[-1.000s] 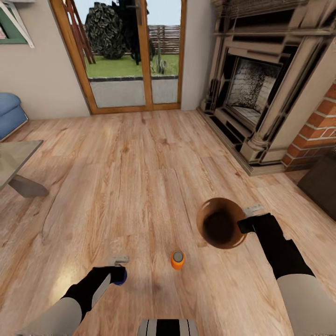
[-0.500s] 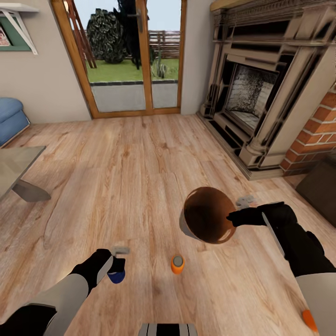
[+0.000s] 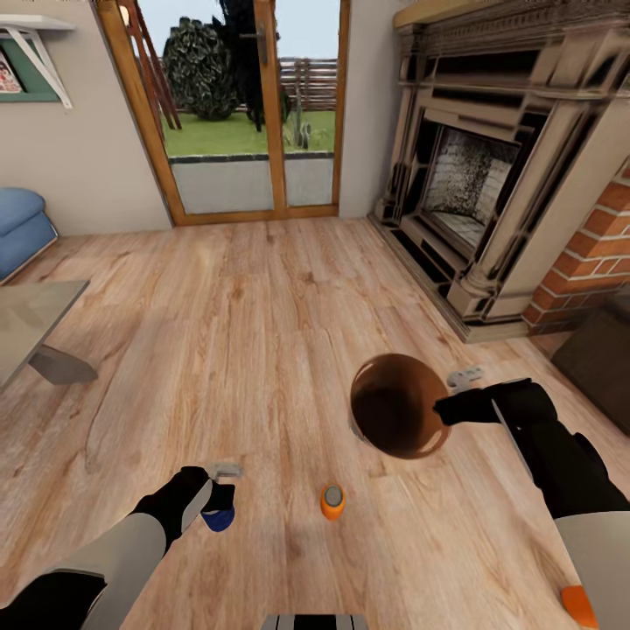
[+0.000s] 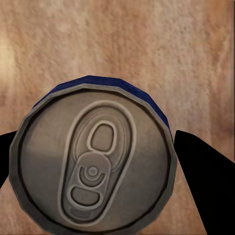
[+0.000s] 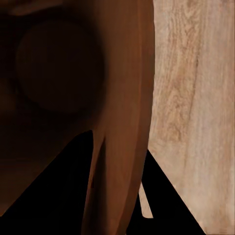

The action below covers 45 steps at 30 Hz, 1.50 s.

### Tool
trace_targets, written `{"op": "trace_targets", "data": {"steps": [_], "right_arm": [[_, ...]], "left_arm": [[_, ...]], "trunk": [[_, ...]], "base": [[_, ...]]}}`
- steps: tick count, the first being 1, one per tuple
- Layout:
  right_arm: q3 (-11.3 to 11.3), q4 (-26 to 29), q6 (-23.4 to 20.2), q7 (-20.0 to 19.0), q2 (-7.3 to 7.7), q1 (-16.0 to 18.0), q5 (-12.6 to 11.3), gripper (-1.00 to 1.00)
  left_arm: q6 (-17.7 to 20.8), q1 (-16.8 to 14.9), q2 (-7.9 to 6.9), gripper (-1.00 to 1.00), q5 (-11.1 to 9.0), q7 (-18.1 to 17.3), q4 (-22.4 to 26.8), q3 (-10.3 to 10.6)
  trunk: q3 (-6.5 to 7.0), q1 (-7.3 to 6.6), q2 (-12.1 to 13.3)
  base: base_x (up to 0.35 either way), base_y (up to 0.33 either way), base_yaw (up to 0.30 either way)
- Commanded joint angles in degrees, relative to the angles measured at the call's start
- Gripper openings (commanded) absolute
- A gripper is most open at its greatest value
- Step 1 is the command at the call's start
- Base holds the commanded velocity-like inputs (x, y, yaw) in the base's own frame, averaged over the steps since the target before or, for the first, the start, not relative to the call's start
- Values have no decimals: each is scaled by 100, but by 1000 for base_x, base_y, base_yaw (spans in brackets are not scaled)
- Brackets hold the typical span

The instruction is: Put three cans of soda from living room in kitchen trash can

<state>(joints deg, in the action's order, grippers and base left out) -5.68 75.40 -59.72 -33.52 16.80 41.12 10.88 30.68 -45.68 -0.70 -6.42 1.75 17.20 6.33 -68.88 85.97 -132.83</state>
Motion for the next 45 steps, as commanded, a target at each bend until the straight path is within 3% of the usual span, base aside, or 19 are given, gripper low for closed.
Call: {"op": "trace_targets", "data": {"steps": [1,30,33,35,39,40,42,43,45], "right_arm": [[-1,2,-28,-23,-1,1,-130,-100],[17,-148,-28,-23,-1,1,-130,-100],[8,-189,-28,-23,-1,1,-130,-100],[8,-209,-28,-23,0,1,-130,-100],[9,-246,-28,-23,-1,1,-130,-100],[9,-246,-28,-23,-1,1,-130,-100],[3,-290,-28,-23,-5,6,-127,-100],[5,-359,-28,-23,-7,8,-127,-100],[2,-413,-28,-23,-11,12,-125,-100]], "left_arm": [[0,2,0,-100,1,1,0,0],[30,-2,0,-100,-4,-15,1,-2],[129,-2,-3,-100,-7,-192,41,-2],[499,-2,-18,-100,-3,-477,477,0],[1152,3,-56,-100,-9,-578,1415,-4],[1152,3,-56,-100,-9,-578,1415,-4],[1502,7,-63,-100,-26,-656,2013,-2],[1871,7,-67,-100,-96,-786,2612,-1],[2112,7,-68,-100,-152,-860,3003,3]], "trunk": [[19,-23,41],[539,-660,1205],[593,-726,1325],[629,-770,1405],[701,-857,1565],[719,-879,1606],[755,-923,1686],[773,-945,1726],[809,-989,1806]], "base": [[0,0,0],[0,0,0],[0,0,0],[0,0,0],[0,0,0],[0,0,0],[0,0,0],[0,0,0],[0,0,0]]}}
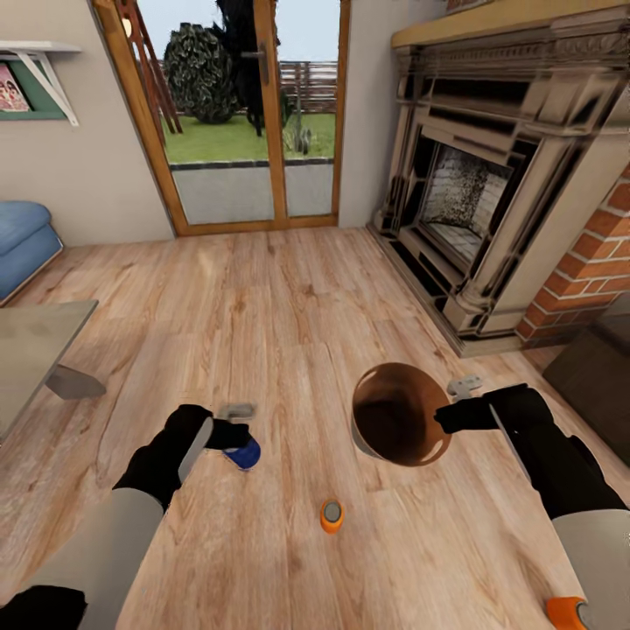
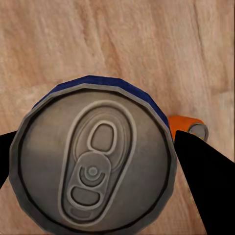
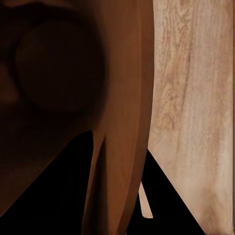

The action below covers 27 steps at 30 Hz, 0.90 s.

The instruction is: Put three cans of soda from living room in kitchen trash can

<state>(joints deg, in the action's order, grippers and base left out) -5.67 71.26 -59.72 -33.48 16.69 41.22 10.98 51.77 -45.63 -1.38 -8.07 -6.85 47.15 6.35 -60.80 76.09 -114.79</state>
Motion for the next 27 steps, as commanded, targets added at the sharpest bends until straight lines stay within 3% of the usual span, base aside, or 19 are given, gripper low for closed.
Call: {"op": "trace_targets", "data": {"steps": [1,6,12,15,18,21,27], "right_arm": [[-18,-38,-28,-27,-4,6,-135,-100],[-114,-169,-28,-27,-18,26,-134,-100],[-246,-580,-28,-11,-156,117,-132,-100],[-271,-682,-28,-5,-194,218,-131,-100],[-419,-969,-28,-2,-235,478,-131,-100],[-491,-1092,-28,-1,-250,609,-131,-100],[-626,-1345,-28,-1,-455,888,-67,-100]], "left_arm": [[226,1,-1,-100,-34,-51,380,3],[759,3,-2,-100,-240,-133,1313,9],[823,2,-3,-100,-651,-178,2166,24],[823,2,-3,-100,-962,-200,2300,37],[823,-2,-13,-100,-1665,-223,2375,78],[823,-4,-17,-100,-1848,-226,2385,86],[823,-12,-17,-100,-2085,-228,2417,101]], "trunk": [[18,-23,42],[108,-132,242],[216,-264,483],[270,-330,603],[324,-396,723],[378,-462,844],[485,-594,1084]], "base": [[0,0,0],[0,0,0],[0,0,0],[0,0,0],[0,0,0],[0,0,0],[0,0,0]]}}
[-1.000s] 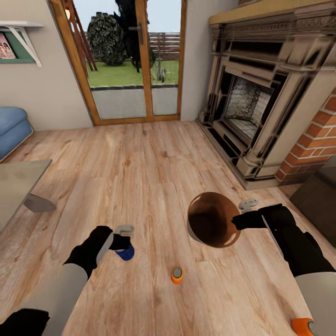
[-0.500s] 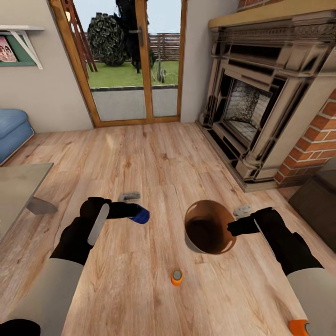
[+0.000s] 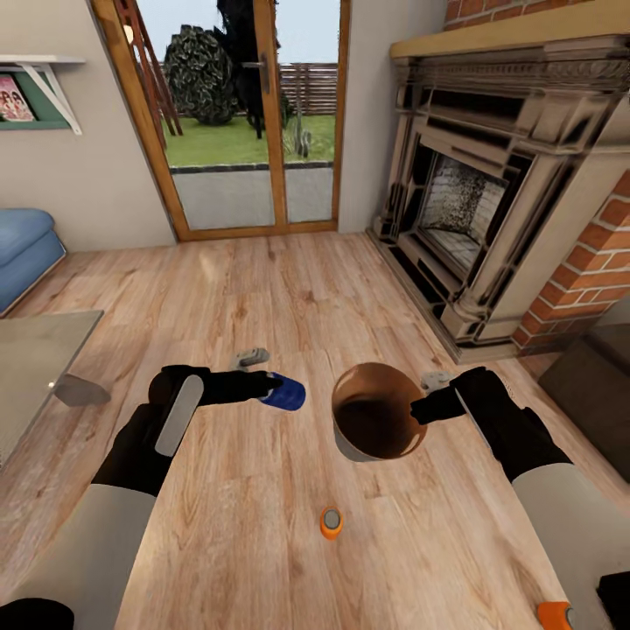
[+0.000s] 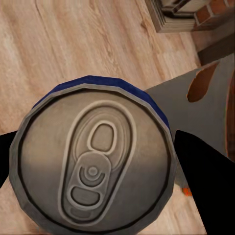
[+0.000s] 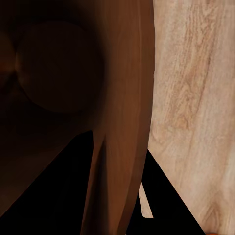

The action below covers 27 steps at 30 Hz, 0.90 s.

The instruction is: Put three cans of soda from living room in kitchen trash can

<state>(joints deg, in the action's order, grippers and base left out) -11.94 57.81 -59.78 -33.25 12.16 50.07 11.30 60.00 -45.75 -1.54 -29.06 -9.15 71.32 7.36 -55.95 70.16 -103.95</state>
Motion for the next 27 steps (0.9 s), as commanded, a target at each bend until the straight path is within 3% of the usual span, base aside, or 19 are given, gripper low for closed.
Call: {"op": "trace_targets", "data": {"steps": [1,9,16,19,27], "right_arm": [[-41,-107,-22,-24,-72,73,-23,-100],[-113,-390,-22,-24,-376,241,248,-100],[-129,-652,-22,-24,-577,269,330,-100],[-132,-743,-22,-24,-724,274,553,-100],[-133,-797,-22,-24,-930,354,768,-100]], "left_arm": [[0,-1,1,-100,-93,1,59,11],[0,-11,4,-100,-478,1,509,345],[0,-12,-3,-100,-529,-4,986,431],[0,-12,3,-100,-537,-14,1190,496],[0,-12,64,-100,-539,-12,1247,790]], "trunk": [[19,-23,41],[162,-199,362],[288,-352,643],[342,-418,763],[486,-594,1084]], "base": [[0,0,0],[0,0,0],[0,0,0],[0,0,0],[0,0,0]]}}
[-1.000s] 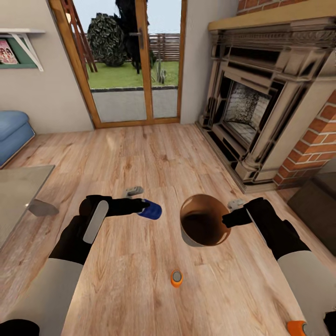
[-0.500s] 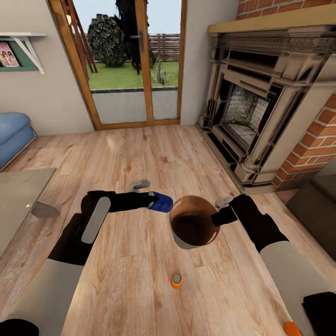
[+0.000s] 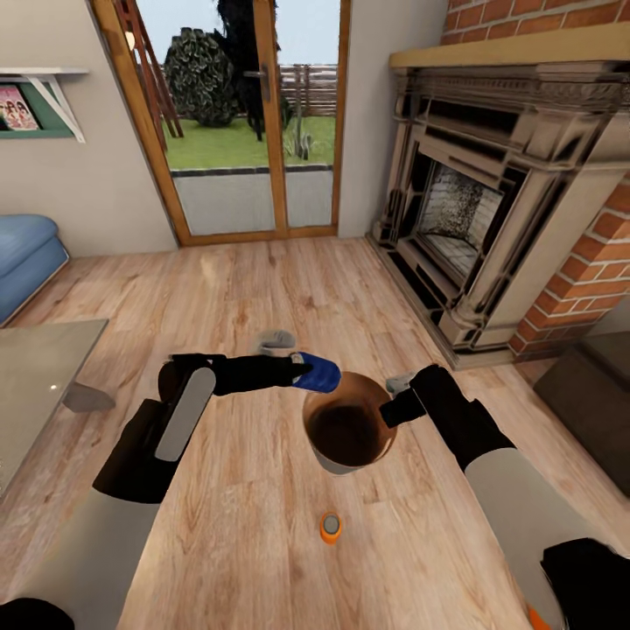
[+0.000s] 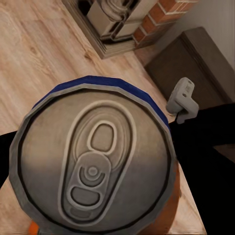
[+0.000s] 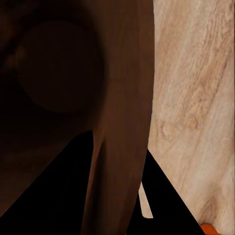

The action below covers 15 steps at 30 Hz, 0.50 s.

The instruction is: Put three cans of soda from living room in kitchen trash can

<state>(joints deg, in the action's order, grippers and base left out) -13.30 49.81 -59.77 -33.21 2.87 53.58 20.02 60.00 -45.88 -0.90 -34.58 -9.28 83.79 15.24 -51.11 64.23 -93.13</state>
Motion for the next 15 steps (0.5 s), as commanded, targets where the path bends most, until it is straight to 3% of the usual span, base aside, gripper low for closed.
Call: {"op": "trace_targets", "data": {"steps": [1,4,9,15], "right_arm": [[3,3,-23,-27,-9,19,-102,-100],[3,2,-23,-27,-37,66,-97,-100],[3,2,-23,-27,-115,199,-91,-100],[1,2,-23,-27,-221,371,-87,-100]], "left_arm": [[0,0,2,-100,13,2,-12,41],[0,0,8,-100,13,13,-122,316],[0,5,11,-100,45,57,-467,520],[0,8,11,-100,79,235,-744,551]], "trunk": [[19,-23,41],[73,-89,162],[145,-177,322],[145,-177,322]], "base": [[0,0,0],[0,0,0],[0,0,0],[0,0,0]]}}
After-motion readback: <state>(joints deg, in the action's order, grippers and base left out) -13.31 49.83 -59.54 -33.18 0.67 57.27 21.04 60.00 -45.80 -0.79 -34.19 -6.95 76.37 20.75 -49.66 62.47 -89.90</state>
